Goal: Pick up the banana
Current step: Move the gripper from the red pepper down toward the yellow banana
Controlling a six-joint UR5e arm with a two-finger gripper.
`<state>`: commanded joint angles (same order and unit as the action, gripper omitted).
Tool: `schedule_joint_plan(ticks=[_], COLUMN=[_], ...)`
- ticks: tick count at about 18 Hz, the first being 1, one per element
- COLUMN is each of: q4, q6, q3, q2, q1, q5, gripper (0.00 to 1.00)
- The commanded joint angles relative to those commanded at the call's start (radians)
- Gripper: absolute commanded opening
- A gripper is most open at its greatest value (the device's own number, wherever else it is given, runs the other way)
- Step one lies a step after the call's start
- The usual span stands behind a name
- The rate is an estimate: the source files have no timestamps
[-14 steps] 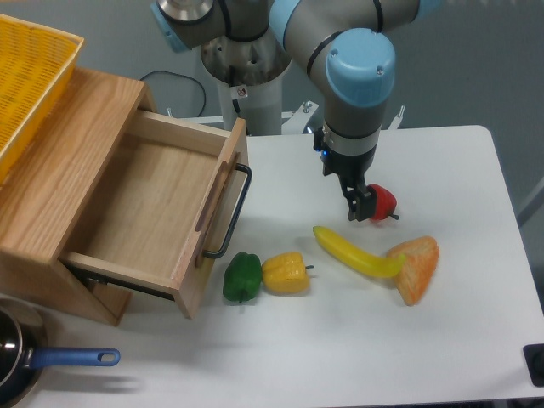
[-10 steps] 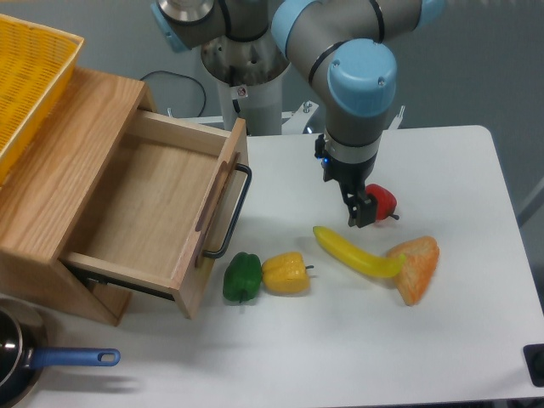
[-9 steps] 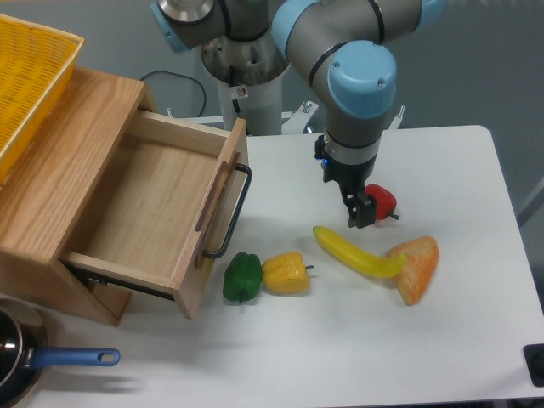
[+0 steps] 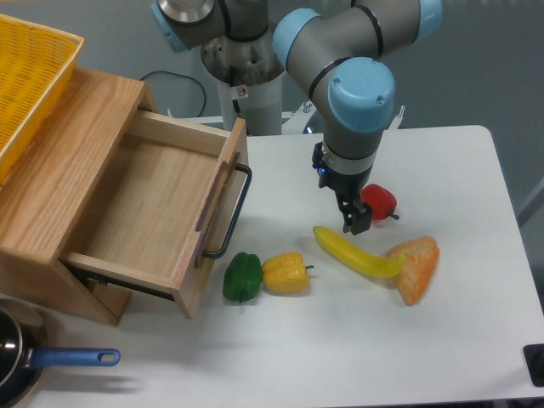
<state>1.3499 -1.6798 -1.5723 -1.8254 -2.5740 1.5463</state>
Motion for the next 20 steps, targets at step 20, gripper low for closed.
schedule_joint_plan(ticks=[20], q4=[-0.178], q6=[-0.173], q3=[0.018], q2=[-0.12], q1=[0.04], q5=[0.038], gripper=[1.0])
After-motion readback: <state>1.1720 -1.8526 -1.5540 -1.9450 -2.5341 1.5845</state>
